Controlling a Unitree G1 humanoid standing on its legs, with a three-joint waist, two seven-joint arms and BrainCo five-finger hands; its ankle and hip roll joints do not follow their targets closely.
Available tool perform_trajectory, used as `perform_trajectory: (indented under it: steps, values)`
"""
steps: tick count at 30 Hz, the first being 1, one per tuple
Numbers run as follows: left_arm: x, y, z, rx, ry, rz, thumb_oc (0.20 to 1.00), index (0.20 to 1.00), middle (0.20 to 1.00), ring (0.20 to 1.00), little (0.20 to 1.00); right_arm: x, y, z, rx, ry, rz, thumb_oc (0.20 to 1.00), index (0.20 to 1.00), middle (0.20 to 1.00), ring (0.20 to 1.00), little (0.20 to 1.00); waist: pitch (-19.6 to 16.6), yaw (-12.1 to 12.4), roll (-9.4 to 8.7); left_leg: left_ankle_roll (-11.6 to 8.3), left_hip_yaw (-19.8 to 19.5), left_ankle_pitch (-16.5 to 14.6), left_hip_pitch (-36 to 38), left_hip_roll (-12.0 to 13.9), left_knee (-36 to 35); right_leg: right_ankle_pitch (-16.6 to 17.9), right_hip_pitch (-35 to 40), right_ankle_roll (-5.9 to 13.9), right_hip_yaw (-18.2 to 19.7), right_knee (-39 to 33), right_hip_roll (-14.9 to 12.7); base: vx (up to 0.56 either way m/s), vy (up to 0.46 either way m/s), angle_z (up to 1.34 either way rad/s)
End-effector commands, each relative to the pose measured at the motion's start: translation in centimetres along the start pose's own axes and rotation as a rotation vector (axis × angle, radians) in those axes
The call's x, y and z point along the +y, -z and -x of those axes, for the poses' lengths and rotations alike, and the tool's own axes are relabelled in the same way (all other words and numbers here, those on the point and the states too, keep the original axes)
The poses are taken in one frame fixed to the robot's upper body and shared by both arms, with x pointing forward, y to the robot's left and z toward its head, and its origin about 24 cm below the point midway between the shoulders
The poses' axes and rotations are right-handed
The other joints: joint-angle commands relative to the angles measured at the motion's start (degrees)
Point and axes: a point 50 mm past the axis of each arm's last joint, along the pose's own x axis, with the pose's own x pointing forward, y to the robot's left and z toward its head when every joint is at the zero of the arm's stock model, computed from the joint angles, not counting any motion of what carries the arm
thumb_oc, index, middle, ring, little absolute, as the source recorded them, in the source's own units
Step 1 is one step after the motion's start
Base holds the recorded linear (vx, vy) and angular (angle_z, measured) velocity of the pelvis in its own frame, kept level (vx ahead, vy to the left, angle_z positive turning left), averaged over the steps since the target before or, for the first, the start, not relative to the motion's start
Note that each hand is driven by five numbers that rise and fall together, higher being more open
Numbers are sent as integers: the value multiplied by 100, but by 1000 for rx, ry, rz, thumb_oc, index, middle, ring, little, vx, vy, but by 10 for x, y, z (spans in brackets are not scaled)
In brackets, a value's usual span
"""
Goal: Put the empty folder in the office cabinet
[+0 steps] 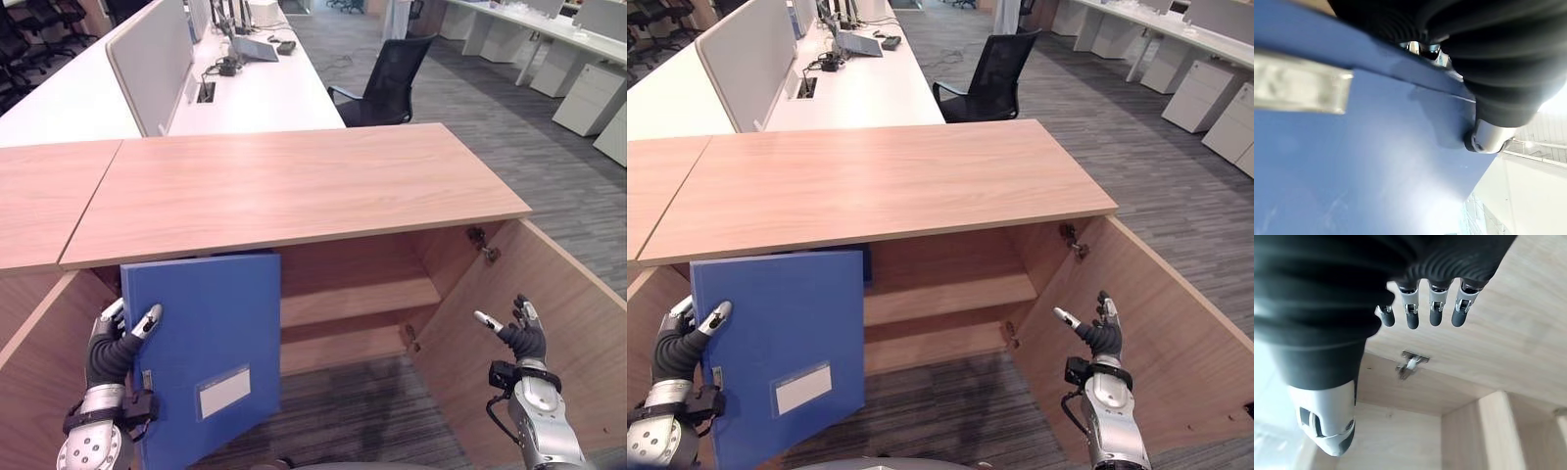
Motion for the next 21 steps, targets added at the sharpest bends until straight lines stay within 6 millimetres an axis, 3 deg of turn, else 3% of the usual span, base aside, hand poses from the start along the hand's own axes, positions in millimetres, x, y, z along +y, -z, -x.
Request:
perform_trajectory:
  steps: [1, 8, 13, 21]
  values:
    - [-9, -48, -11, -287, 46, -48, 200, 200, 200, 200, 200, 47, -54, -12, -233, -256, -187, 1000, 1000, 1000, 1000, 1000, 47, 158, -380, 79, -195, -159, 57, -207, -311, 983, 1038, 538, -72, -1362, -24, 0, 0, 0]
    - [-22, -62, -21, -374, 75, -72, 200, 200, 200, 200, 200, 119, -60, 13, -192, -667, -376, 1000, 1000, 1000, 1000, 1000, 80, 202, -409, 28, -129, -140, 57, -188, -287, 991, 1022, 521, -83, -1346, -35, -5, -1, 0]
    - [-28, -74, -26, -450, 89, -77, 200, 200, 200, 200, 200, 145, -56, 24, -141, -808, -387, 1000, 1000, 1000, 1000, 1000, 71, 237, -429, 4, -111, -140, 65, -169, -290, 989, 1009, 525, -95, -1330, -40, 0, 0, 0]
    - [-45, -85, -29, -506, 149, -34, 200, 200, 200, 200, 200, 169, -64, 33, -125, -910, -469, 1000, 1000, 1000, 1000, 1000, 60, 249, -449, -10, -80, -132, 66, -156, -286, 992, 988, 531, -99, -1302, -50, 0, 0, 0]
